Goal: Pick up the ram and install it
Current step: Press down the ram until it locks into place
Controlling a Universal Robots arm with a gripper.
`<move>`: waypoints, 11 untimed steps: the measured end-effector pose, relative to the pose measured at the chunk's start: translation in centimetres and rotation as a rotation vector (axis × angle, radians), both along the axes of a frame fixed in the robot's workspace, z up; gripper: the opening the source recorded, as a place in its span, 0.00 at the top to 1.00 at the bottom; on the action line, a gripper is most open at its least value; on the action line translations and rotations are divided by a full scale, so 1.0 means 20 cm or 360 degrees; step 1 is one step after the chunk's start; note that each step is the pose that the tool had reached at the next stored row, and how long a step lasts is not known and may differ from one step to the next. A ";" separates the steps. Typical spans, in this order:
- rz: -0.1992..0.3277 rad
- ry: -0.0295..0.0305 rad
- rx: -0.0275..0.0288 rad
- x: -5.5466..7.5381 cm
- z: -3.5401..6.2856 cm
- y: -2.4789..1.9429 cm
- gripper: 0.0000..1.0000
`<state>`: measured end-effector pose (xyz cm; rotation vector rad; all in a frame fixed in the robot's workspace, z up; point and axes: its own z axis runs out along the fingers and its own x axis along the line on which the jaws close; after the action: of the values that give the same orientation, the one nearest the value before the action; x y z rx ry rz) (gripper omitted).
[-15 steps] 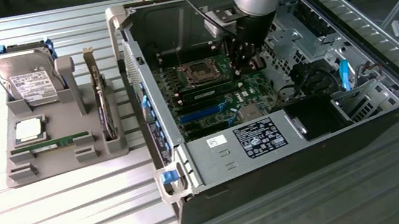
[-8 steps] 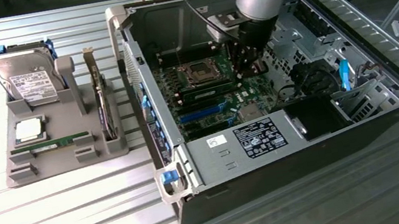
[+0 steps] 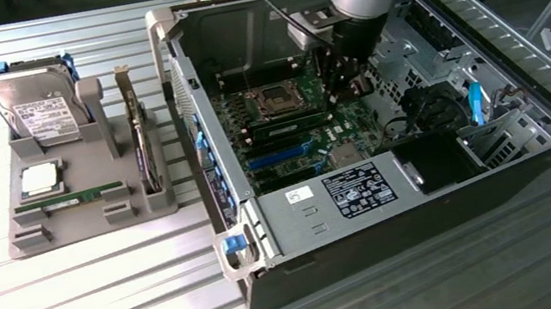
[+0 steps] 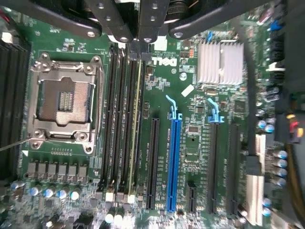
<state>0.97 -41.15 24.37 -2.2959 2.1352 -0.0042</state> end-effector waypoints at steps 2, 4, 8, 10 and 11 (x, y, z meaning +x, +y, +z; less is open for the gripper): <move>0.0000 0.00000 0.00001 -0.01 0.003 0.000 0.91; 0.0000 -0.00006 -0.00002 -0.10 0.003 0.000 0.91; 0.0000 -0.00009 0.00017 -0.18 0.003 0.000 0.91; 0.0000 -0.00008 0.00028 -0.24 0.003 0.000 0.91; 0.0000 -0.00009 0.00049 -0.27 0.003 0.000 0.91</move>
<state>-4.42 -41.15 24.43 -2.2939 2.1335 -0.0015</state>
